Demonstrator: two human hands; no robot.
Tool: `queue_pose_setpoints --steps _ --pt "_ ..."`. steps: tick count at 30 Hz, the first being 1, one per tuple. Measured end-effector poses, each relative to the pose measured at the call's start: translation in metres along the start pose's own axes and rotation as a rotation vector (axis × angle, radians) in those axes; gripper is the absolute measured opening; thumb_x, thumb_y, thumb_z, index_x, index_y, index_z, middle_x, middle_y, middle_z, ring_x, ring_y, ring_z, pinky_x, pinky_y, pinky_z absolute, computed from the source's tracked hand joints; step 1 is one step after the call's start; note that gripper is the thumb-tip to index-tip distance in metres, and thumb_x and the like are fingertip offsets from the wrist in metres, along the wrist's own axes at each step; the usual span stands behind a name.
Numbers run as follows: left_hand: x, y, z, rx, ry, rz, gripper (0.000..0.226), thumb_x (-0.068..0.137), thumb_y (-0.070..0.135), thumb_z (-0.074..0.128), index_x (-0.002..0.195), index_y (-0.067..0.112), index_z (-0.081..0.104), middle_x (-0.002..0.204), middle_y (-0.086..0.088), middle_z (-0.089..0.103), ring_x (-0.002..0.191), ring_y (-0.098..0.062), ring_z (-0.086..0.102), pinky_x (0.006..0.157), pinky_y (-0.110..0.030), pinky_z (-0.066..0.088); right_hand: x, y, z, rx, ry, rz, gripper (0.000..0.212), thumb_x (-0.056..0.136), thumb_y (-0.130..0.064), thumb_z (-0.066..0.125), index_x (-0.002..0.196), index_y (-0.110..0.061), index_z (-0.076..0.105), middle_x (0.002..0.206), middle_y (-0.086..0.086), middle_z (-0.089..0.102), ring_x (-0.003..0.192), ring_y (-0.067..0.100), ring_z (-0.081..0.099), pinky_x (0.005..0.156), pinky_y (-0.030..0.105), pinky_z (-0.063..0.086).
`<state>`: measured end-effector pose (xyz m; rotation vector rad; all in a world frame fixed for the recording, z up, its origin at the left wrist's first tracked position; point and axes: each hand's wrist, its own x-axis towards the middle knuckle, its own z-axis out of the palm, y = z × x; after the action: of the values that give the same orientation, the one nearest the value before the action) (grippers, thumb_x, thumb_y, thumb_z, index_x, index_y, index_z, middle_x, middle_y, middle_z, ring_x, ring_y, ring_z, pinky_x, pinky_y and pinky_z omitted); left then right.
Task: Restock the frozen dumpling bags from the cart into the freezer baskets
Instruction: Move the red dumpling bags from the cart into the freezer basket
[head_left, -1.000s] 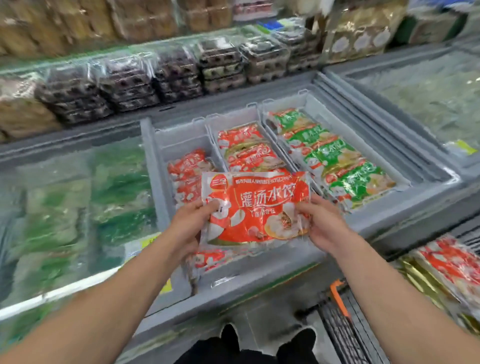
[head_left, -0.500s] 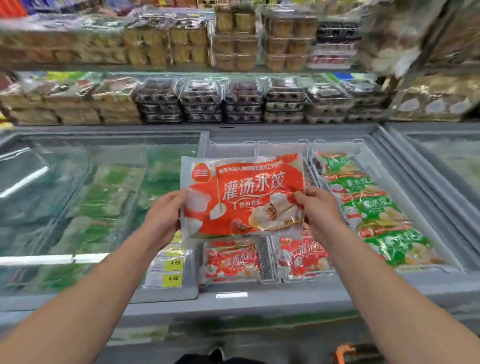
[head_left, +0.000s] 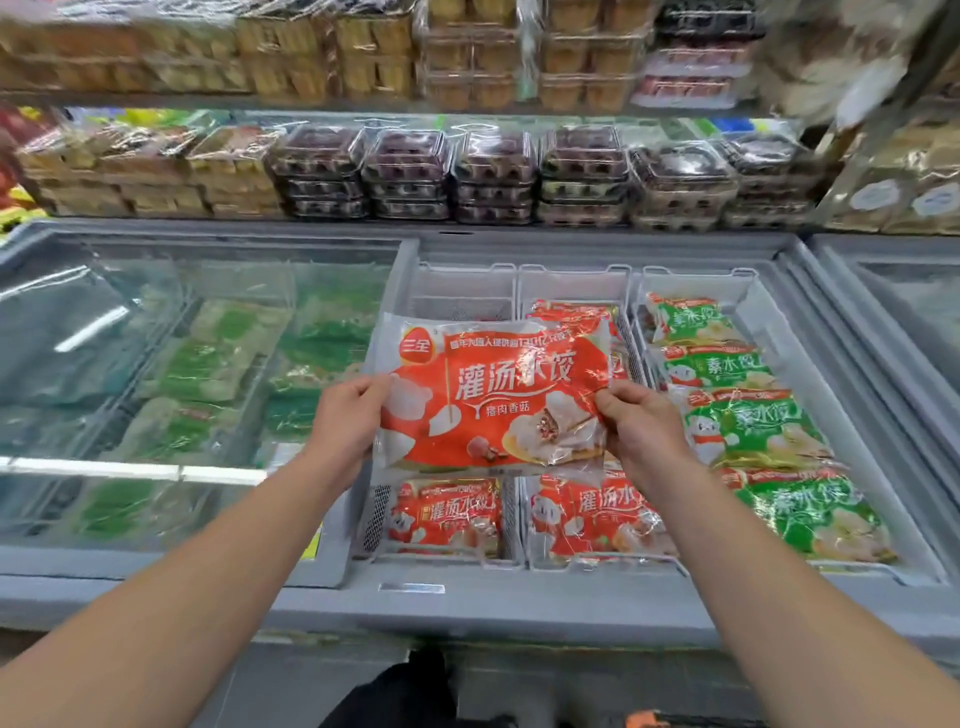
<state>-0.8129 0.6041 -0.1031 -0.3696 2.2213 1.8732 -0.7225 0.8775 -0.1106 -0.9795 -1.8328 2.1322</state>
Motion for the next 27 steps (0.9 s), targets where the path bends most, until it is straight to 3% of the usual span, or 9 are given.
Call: queue_pose_setpoints --steps 3,7,12,15,17,18,23,25,27 --pt "0.016 -0.023 0.000 0.084 0.015 -0.068 0.024 0.096 0.030 0.064 0.076 0.021 0.074 0.086 -0.001 0.077 0.086 -0.024 0.074 0.081 -0.044 0.060 0.019 0.022 0.006 -0.190 0.013 0.032 0.022 0.088 -0.002 0.066 0.069 -0.012 0.070 0.079 0.015 0.068 0.076 0.029 0.062 0.074 0.049 0.055" --pt "0.034 -0.052 0.009 0.249 -0.043 -0.137 0.027 0.093 0.026 0.064 0.071 0.010 0.069 0.073 -0.013 0.069 0.074 -0.023 0.062 0.071 -0.041 0.054 0.035 0.051 0.022 -0.422 0.010 0.049 0.020 0.087 -0.003 0.065 0.068 -0.009 0.067 0.070 0.013 0.063 0.069 0.022 0.057 0.069 0.033 0.047" --pt "0.060 -0.082 0.024 0.512 -0.094 -0.211 0.032 0.095 0.018 0.059 0.068 0.003 0.066 0.078 -0.020 0.067 0.073 -0.025 0.059 0.062 -0.031 0.044 0.052 0.092 0.047 -0.637 0.016 0.131 0.019 0.084 -0.001 0.059 0.065 -0.002 0.059 0.063 0.010 0.052 0.065 0.021 0.049 0.060 0.033 0.036" --pt "0.070 -0.092 0.032 0.606 -0.132 -0.285 0.029 0.093 0.017 0.059 0.065 0.007 0.059 0.094 -0.025 0.070 0.092 -0.036 0.066 0.075 -0.036 0.049 0.061 0.110 0.063 -0.732 -0.025 0.186 0.028 0.083 0.001 0.054 0.061 -0.015 0.049 0.066 0.001 0.048 0.067 0.022 0.045 0.055 0.031 0.028" --pt "0.075 -0.094 0.037 0.625 -0.186 -0.324 0.020 0.082 0.029 0.059 0.077 0.010 0.063 0.100 -0.018 0.071 0.098 -0.034 0.066 0.081 -0.033 0.049 0.067 0.119 0.075 -0.768 -0.102 0.229 0.028 0.086 0.000 0.054 0.065 -0.018 0.052 0.072 -0.004 0.054 0.070 0.018 0.049 0.055 0.027 0.031" --pt "0.077 -0.096 0.040 0.613 -0.215 -0.351 0.031 0.073 0.036 0.057 0.088 0.011 0.067 0.103 -0.014 0.072 0.101 -0.031 0.066 0.085 -0.032 0.051 0.070 0.122 0.081 -0.765 -0.144 0.252 0.028 0.086 0.001 0.054 0.067 -0.019 0.054 0.074 -0.006 0.057 0.070 0.016 0.052 0.055 0.025 0.033" --pt "0.083 -0.115 0.044 0.495 -0.251 -0.493 0.040 0.067 0.038 0.061 0.104 0.023 0.067 0.107 0.003 0.073 0.099 -0.021 0.068 0.094 -0.036 0.053 0.082 0.142 0.105 -0.701 -0.259 0.412 0.017 0.083 -0.004 0.061 0.096 -0.013 0.067 0.096 0.002 0.072 0.089 0.020 0.066 0.082 0.033 0.053" --pt "0.087 -0.120 0.045 0.495 -0.247 -0.524 0.036 0.078 0.034 0.067 0.112 0.021 0.066 0.108 0.004 0.073 0.098 -0.019 0.068 0.091 -0.034 0.054 0.086 0.147 0.111 -0.718 -0.328 0.496 0.024 0.082 -0.010 0.065 0.105 -0.014 0.068 0.104 0.003 0.072 0.098 0.023 0.067 0.095 0.040 0.052" --pt "0.092 -0.122 0.044 0.522 -0.244 -0.528 0.022 0.084 0.027 0.069 0.105 0.022 0.065 0.108 0.003 0.072 0.099 -0.020 0.068 0.091 -0.032 0.053 0.089 0.147 0.116 -0.796 -0.449 0.527 0.025 0.084 -0.014 0.066 0.108 -0.018 0.066 0.108 0.002 0.069 0.103 0.023 0.063 0.097 0.036 0.049"
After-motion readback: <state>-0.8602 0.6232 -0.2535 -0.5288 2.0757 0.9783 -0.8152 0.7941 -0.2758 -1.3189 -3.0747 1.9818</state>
